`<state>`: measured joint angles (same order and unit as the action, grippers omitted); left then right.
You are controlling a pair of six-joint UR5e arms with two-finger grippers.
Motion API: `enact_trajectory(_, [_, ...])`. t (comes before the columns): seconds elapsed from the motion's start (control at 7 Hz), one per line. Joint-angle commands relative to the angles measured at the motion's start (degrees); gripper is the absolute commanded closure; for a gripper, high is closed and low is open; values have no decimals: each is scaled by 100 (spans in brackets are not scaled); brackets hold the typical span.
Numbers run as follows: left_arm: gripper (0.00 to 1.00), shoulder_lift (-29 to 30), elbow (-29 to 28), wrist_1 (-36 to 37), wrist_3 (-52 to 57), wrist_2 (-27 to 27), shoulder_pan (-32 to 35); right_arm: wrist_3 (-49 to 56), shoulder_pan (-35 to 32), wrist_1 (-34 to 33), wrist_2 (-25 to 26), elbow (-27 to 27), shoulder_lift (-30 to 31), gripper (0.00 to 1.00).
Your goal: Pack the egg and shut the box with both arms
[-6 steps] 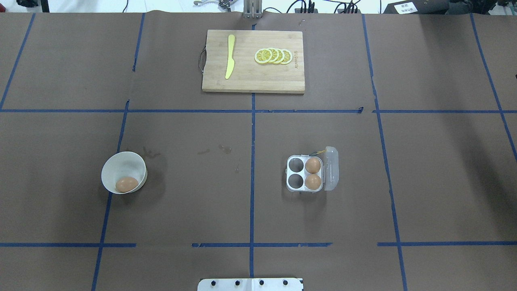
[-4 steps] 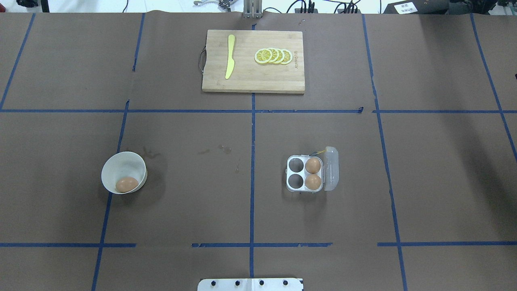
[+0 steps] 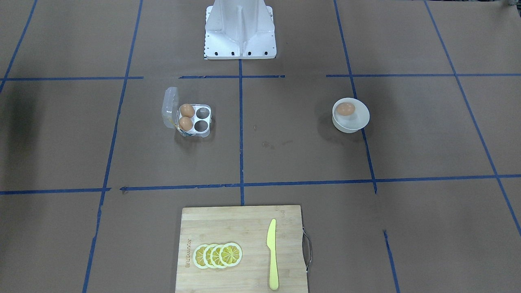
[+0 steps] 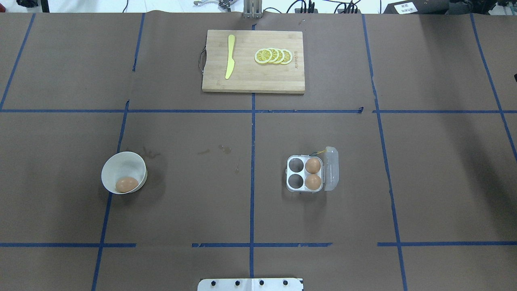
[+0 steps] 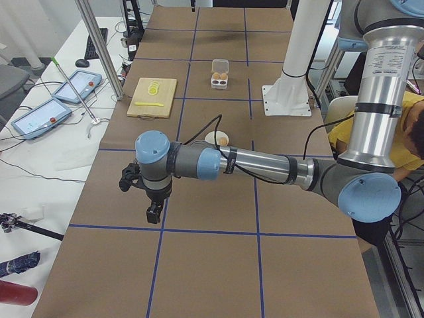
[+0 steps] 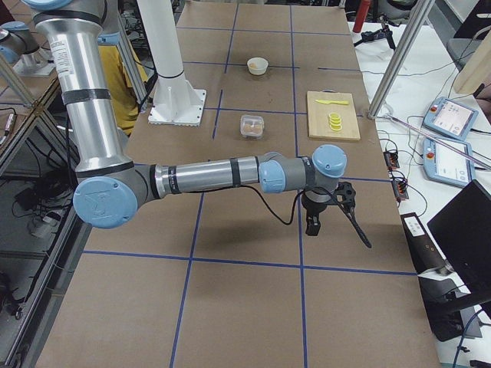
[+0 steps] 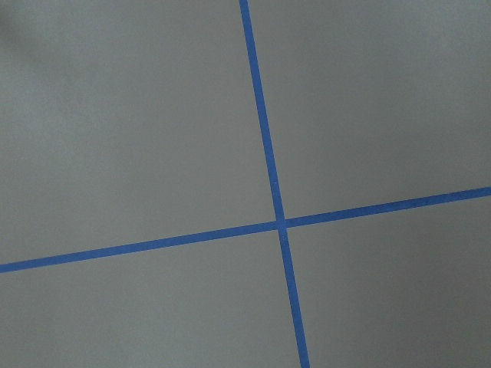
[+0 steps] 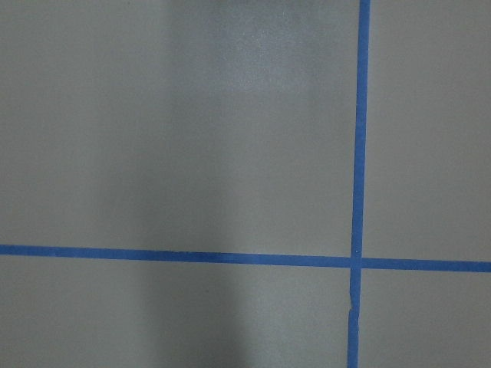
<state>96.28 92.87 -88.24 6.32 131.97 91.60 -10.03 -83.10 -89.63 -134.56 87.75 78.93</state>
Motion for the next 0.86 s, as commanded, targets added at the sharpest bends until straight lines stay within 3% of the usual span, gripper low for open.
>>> enact_trajectory(0.0, [0,-47,-83,-218,19,13,-10,-8,31,7,0,40,-17,0])
enact_trajectory(0.29, [0,-486,-23,-1147,-8,48,-10,-8,93,41,0,67,-18,0])
enact_trajectory(0.71, [0,-478,21,-1301,-43,379,-28,-8,101,552,-9,32,62,0])
